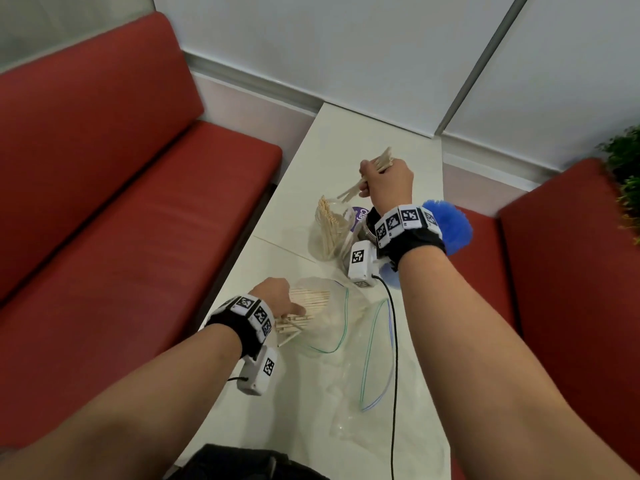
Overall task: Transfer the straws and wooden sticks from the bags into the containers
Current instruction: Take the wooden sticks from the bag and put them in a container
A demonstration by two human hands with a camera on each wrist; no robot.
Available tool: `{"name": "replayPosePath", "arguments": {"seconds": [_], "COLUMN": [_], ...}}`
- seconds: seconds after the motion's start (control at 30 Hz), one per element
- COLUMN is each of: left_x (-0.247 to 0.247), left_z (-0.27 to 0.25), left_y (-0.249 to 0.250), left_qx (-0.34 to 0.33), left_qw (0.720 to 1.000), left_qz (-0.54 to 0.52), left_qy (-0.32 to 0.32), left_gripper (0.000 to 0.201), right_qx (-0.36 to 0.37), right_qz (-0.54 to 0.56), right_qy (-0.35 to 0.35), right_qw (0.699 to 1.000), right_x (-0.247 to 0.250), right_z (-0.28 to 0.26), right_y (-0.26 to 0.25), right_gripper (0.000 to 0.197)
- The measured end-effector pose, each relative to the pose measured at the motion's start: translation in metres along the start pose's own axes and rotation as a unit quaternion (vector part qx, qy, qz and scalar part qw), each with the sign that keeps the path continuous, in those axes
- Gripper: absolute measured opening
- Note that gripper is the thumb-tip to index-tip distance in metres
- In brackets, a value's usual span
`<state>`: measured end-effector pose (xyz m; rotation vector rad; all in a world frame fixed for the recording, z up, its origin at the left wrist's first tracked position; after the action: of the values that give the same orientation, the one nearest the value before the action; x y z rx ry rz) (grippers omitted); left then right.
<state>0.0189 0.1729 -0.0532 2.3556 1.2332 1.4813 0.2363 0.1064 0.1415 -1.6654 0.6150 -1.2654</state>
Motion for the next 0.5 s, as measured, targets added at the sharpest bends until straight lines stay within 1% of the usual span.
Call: {"name": "replayPosePath", "arguments": {"seconds": [0.07, 0.1, 0.2, 0.27, 0.33, 0.4, 0.5], "left_x": [-0.001, -0.001, -0.001, -0.001, -0.001, 0.004, 0.019], "left_z": [0.002, 0.004, 0.014, 0.02, 0.027, 0.035, 0.05], "left_y": [0.002, 0.003, 0.004, 0.0, -0.007, -0.016, -0.025], "left_qx": [-0.028, -0.045, -0.11, -0.136, -0.138, -0.119, -0.099], "left_qw": [0.996, 0.992, 0.987, 0.985, 0.988, 0.992, 0.992], "left_qz": [0.084, 0.108, 0.1, 0.081, 0.06, 0.03, 0.012], "left_qy": [-0.025, -0.035, -0.054, -0.062, -0.043, 0.005, 0.073], "left_gripper": [0.051, 0.05, 0.03, 0.027, 0.02, 0.015, 0.019], "right_qx": [-0.013, -0.02, -0.034, -0.049, -0.068, -0.07, -0.065], "right_qz": [-0.039, -0.056, -0.108, -0.136, -0.14, -0.148, -0.138], "right_qy": [-0.015, -0.025, -0.052, -0.07, -0.082, -0.085, -0.093], "right_qw": [0.999, 0.998, 0.992, 0.987, 0.984, 0.983, 0.984], "right_x": [-0.018, -0.027, -0.049, -0.059, -0.067, -0.072, -0.076], "right_z": [0.009, 0.013, 0.021, 0.026, 0.028, 0.03, 0.03], "right_y": [0.012, 0.019, 0.035, 0.044, 0.052, 0.057, 0.061], "right_gripper": [0.025, 0.026, 0.026, 0.024, 0.018, 0.012, 0.01]}}
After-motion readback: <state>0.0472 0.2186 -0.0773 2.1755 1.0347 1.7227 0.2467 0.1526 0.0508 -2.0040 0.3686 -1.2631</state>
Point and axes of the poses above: each hand's wrist, its own z-axis towards the middle knuckle, its own x-axis out of the back of the hand, y = z × x, the point moved 5 cm from there along z, towards the middle knuckle, and after that the axes turned 8 degrees about -x, right-handed, at the moved point
